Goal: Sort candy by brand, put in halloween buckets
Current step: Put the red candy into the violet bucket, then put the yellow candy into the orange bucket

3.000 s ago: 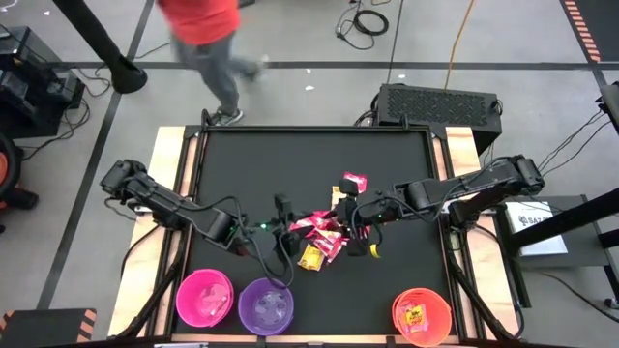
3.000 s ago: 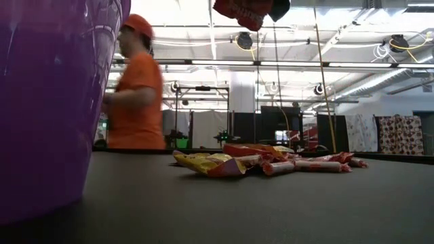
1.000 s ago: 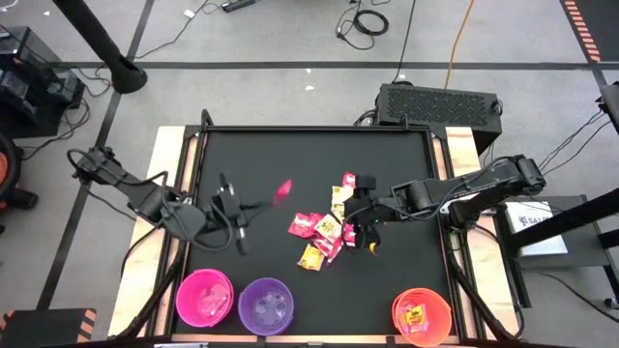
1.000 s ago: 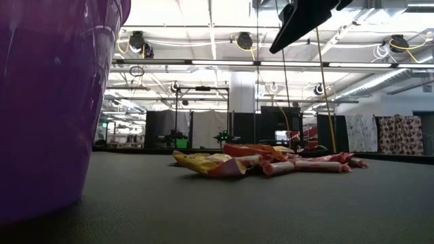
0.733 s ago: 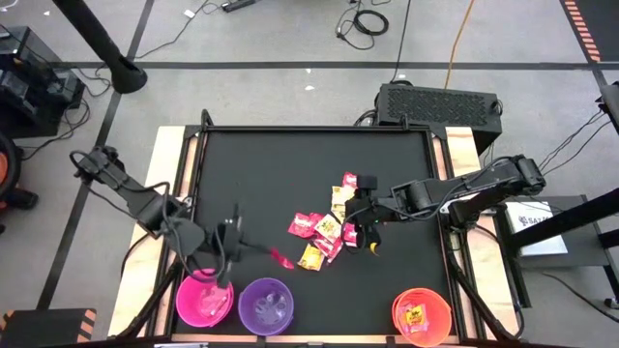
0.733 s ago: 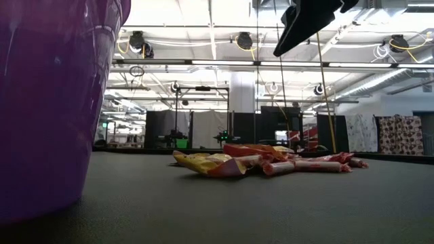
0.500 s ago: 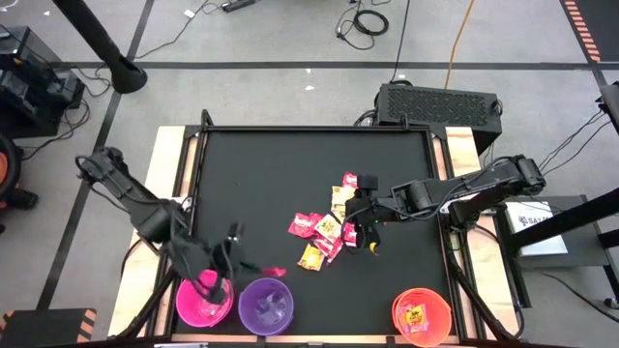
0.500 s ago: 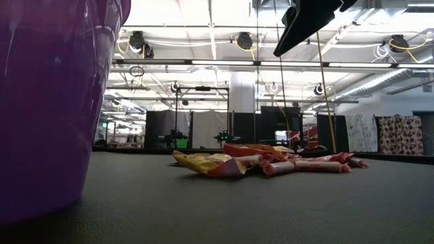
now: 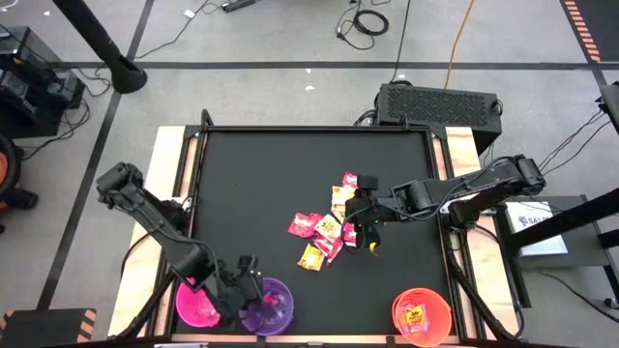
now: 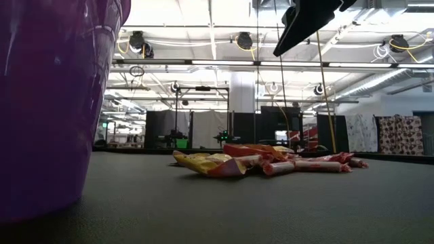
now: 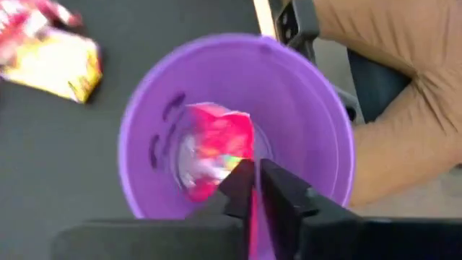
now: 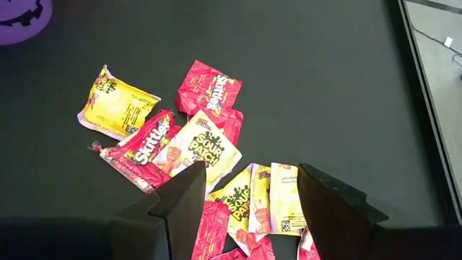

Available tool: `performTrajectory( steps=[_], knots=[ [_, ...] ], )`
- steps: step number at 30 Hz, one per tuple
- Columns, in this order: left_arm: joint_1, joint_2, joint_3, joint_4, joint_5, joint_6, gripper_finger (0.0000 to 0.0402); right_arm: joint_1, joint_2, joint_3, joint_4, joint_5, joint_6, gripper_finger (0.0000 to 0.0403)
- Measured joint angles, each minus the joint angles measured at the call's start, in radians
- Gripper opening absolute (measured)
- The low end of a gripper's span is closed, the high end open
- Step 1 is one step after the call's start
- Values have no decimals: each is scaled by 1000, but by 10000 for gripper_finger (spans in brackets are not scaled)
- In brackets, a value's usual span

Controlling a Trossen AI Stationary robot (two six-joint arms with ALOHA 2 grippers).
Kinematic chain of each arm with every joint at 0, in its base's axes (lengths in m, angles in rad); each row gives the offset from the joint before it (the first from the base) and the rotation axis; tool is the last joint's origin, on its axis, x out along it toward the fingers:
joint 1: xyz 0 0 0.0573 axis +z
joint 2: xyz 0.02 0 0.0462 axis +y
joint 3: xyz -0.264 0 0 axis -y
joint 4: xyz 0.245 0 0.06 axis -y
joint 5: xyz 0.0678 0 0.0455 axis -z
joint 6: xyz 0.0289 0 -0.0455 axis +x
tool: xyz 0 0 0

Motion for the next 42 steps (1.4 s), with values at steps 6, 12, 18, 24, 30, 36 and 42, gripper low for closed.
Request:
performTrajectory(
  steps=[6, 12, 18, 24, 30, 36, 42],
  knots=[
    [35, -12, 2, -3, 8, -19, 146, 0, 0, 0, 30, 0, 27, 210],
    [84, -64, 82, -2, -30, 185, 178, 0, 3, 0, 107, 0, 16, 210],
    [112, -111, 142, 48, -359, 530, 179, 2, 46, 0, 112, -9, 74, 210],
    [171, -114, 142, 11, -767, 610, 179, 5, 141, -11, 130, -31, 171, 210],
    [238, -110, 142, -103, -759, 492, 180, 19, 263, -64, 178, -32, 93, 210],
    [263, -110, 140, -273, -743, 380, 180, 18, 346, -70, 214, -57, 54, 210],
    [277, -110, 82, -287, -743, 362, 180, 26, 401, -70, 282, -82, 56, 210]
  ],
)
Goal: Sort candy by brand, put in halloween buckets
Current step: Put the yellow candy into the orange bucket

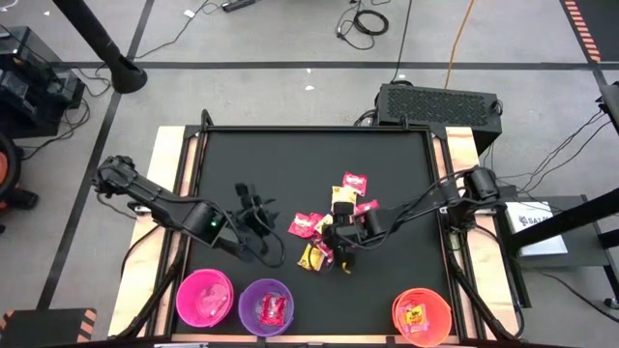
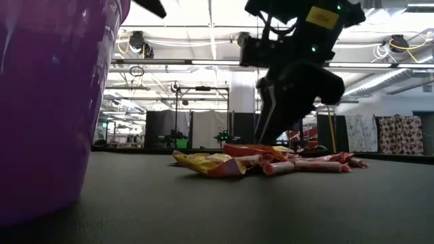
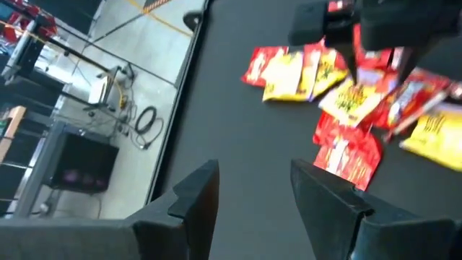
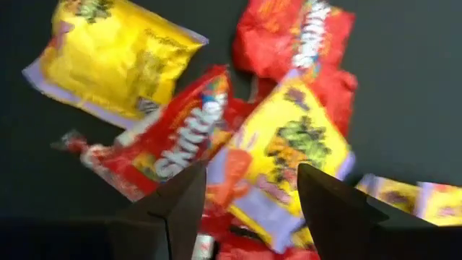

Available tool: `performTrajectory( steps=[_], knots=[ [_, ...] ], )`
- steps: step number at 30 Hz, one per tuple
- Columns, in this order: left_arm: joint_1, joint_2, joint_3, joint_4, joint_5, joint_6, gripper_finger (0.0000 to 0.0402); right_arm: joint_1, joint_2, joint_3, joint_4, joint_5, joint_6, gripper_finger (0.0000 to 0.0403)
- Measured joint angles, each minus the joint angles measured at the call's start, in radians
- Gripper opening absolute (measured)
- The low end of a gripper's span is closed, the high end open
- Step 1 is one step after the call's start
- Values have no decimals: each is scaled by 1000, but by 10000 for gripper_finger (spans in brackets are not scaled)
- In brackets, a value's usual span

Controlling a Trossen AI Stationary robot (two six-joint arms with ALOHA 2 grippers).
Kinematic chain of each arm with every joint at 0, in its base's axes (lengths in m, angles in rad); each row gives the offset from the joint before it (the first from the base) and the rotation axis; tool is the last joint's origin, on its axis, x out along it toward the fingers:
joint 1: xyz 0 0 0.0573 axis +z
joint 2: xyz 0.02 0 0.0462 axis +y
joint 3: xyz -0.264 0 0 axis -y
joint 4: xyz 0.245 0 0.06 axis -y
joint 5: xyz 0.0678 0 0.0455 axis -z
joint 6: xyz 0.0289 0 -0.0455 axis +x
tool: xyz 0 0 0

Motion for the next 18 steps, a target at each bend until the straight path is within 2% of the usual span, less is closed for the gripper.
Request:
performTrajectory(
  steps=[9, 18],
  knots=[
    [0, 0, -49, 1, 0, 3, 180, 9, 7, 0, 7, 6, 47, 204],
    [0, 0, -49, 37, 0, 6, 180, 2, 8, 0, 1, -1, 45, 132]
  ],
)
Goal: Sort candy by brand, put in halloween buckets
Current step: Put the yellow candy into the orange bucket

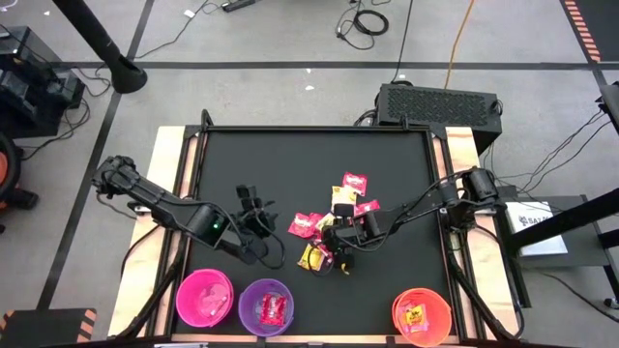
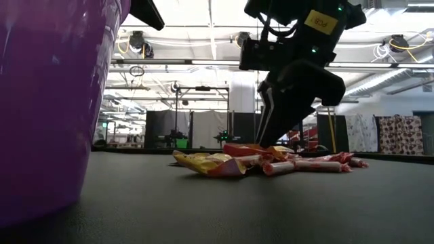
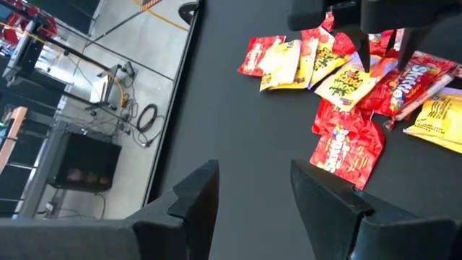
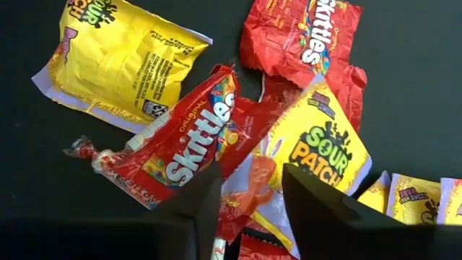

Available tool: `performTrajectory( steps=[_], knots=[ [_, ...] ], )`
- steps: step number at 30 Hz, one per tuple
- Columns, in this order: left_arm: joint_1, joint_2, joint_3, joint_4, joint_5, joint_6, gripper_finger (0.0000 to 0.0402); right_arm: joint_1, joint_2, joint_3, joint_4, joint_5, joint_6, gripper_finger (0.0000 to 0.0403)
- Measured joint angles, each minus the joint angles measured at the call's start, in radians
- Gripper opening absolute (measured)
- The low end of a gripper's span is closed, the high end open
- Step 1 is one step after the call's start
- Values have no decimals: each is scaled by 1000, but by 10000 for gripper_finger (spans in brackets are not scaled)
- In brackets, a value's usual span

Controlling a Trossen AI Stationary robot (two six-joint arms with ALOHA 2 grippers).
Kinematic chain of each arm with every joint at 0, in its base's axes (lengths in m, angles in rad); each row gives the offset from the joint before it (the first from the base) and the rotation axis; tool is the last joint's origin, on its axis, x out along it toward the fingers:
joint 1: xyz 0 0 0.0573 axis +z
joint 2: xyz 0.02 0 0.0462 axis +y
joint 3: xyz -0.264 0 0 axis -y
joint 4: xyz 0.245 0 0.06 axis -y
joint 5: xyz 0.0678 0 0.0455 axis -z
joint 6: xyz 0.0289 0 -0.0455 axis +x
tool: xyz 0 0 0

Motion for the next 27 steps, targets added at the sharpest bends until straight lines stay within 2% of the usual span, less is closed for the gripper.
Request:
performTrajectory(
  steps=[7, 14, 27],
  knots=[
    [9, 0, 0, 16, 0, 2, 180, -2, 0, 0, -14, 3, 0, 85],
    [17, 0, 0, 22, 0, 1, 180, -9, 10, 0, -34, -2, 0, 7],
    [19, 0, 0, 78, 0, 26, 180, 22, 1, 61, -175, -21, 6, 1]
  ],
)
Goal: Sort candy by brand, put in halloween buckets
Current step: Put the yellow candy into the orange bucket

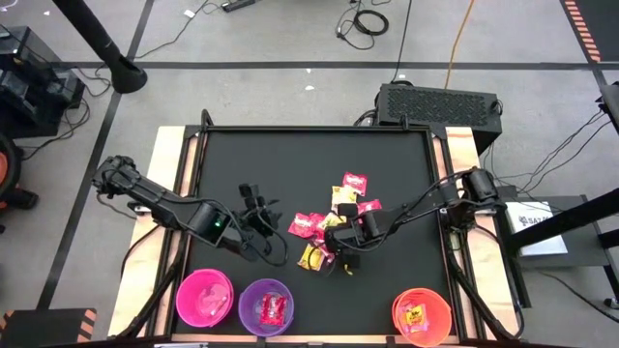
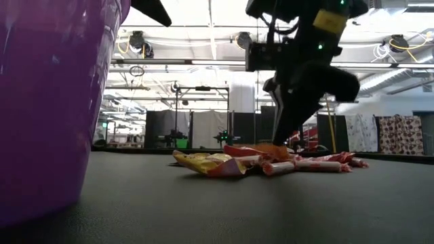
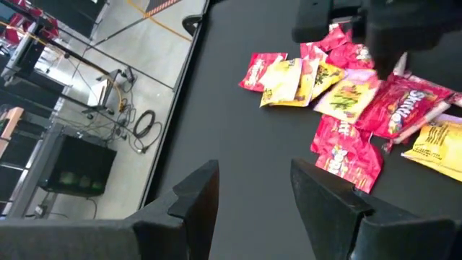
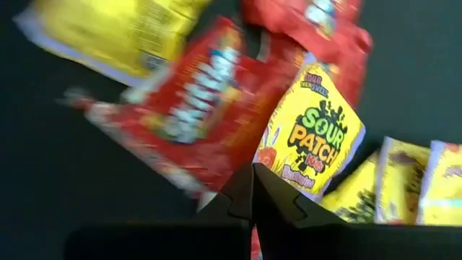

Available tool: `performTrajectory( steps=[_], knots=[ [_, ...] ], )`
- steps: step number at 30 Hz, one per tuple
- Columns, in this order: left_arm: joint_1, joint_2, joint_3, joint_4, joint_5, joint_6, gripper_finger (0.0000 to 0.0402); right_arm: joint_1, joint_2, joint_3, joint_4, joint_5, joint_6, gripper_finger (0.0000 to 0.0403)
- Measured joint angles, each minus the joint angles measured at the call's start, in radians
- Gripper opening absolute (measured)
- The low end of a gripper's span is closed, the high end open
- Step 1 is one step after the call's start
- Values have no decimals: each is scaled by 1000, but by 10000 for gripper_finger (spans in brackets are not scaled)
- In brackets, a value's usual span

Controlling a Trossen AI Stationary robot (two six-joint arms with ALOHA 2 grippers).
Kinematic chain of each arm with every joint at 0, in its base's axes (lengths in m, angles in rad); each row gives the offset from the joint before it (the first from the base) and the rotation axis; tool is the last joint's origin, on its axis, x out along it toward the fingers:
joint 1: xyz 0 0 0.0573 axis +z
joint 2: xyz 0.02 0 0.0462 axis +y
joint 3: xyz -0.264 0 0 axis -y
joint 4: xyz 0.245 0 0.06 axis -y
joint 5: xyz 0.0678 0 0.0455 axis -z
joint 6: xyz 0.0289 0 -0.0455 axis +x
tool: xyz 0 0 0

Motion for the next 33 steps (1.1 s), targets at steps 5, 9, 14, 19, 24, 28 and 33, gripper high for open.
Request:
performTrajectory(
  steps=[5, 9, 14, 19, 24, 28, 33],
  knots=[
    [3, 0, -23, 67, 0, -6, 180, 35, -1, 68, -57, -30, -7, 0],
    [41, 4, -89, 279, 80, 87, 180, 52, -1, 144, -130, -27, -19, 0],
    [100, 54, -122, 453, 462, 153, 180, 68, -2, 193, -166, -24, -33, 0],
    [108, 145, -121, 491, 600, 151, 180, 71, -2, 195, -182, -23, -45, 0],
    [110, 251, -121, 608, 662, 128, 190, 65, -2, 195, -186, -17, -57, 0],
    [120, 288, -121, 630, 591, 126, 218, 60, -2, 195, -193, -15, -58, 0],
    [137, 302, -120, 625, 599, 100, 243, 61, -2, 195, -194, 4, -66, 0]
  ],
)
